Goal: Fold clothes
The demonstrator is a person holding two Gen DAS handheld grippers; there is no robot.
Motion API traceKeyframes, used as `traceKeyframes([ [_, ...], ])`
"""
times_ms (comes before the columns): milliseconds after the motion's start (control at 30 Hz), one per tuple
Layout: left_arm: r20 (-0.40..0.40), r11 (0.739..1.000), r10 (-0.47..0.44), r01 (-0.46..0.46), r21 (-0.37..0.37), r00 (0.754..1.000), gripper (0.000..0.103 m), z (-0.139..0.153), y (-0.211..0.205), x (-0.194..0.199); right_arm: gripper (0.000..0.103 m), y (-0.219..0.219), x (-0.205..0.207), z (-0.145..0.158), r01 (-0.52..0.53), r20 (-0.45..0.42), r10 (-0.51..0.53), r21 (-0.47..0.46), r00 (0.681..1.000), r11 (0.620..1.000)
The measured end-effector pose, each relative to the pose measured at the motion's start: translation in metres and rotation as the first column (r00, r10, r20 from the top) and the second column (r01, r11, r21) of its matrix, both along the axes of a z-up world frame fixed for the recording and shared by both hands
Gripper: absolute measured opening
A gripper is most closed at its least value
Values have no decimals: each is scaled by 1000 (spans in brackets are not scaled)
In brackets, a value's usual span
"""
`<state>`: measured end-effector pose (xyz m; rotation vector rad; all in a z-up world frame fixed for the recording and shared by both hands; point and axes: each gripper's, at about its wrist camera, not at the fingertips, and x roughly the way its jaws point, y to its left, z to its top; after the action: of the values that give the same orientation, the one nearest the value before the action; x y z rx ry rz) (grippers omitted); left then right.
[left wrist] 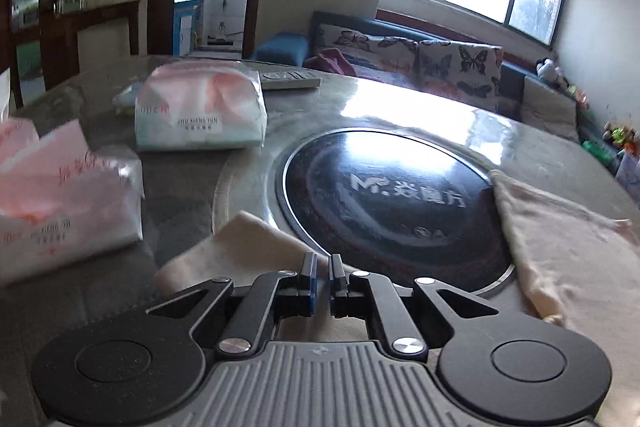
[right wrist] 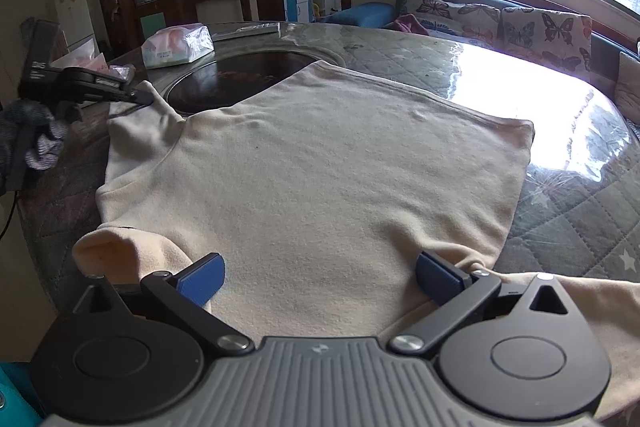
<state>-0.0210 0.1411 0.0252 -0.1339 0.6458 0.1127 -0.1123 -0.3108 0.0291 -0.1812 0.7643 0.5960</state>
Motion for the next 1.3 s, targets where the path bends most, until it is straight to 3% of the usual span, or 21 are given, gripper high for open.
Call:
traceKeyframes([
  [200, -1, 983, 14, -14, 185, 1000, 10, -4, -7, 7, 103, 2, -2, -2, -12, 18, 12, -25, 1000, 1000],
  [467, -1, 972, 115, -113, 204, 993, 10, -1, 0, -7, 103, 0, -3, -2, -12, 22, 13, -23, 1000, 1000],
  [567, 26, 988, 98, -100, 114, 995, 9, 12, -7, -20, 103, -2, -3, 1, -2, 19, 2, -10, 1000, 1000],
  [633, 54, 999, 26, -28, 25, 998, 9, 23, -21, -30, 103, -4, -3, 4, 6, 23, -6, 5, 1000, 1000],
  [700, 69, 995, -74, 79, -69, 995, 9, 32, -41, -36, 103, -6, -3, 7, 11, 30, -11, 17, 999, 1000],
  [800, 97, 951, -234, 249, -183, 967, 9, 40, -74, -40, 103, -10, -3, 11, 25, 47, -26, 20, 999, 999],
  [933, 95, 891, -386, 398, -218, 917, 9, 34, -118, -36, 103, -25, -4, 13, 75, 48, -78, 49, 996, 996],
  [1000, 57, 881, -416, 418, -222, 907, 9, 24, -131, -29, 103, -34, -5, 14, 101, 46, -104, 63, 993, 993],
  [1100, -7, 893, -400, 388, -227, 916, 9, 8, -134, -21, 103, -53, -7, 14, 156, 39, -159, 84, 986, 984],
  [1300, -3, 901, -359, 346, -263, 933, 8, 4, -115, -26, 103, -92, -9, 7, 267, 1, -268, 96, 963, 959],
])
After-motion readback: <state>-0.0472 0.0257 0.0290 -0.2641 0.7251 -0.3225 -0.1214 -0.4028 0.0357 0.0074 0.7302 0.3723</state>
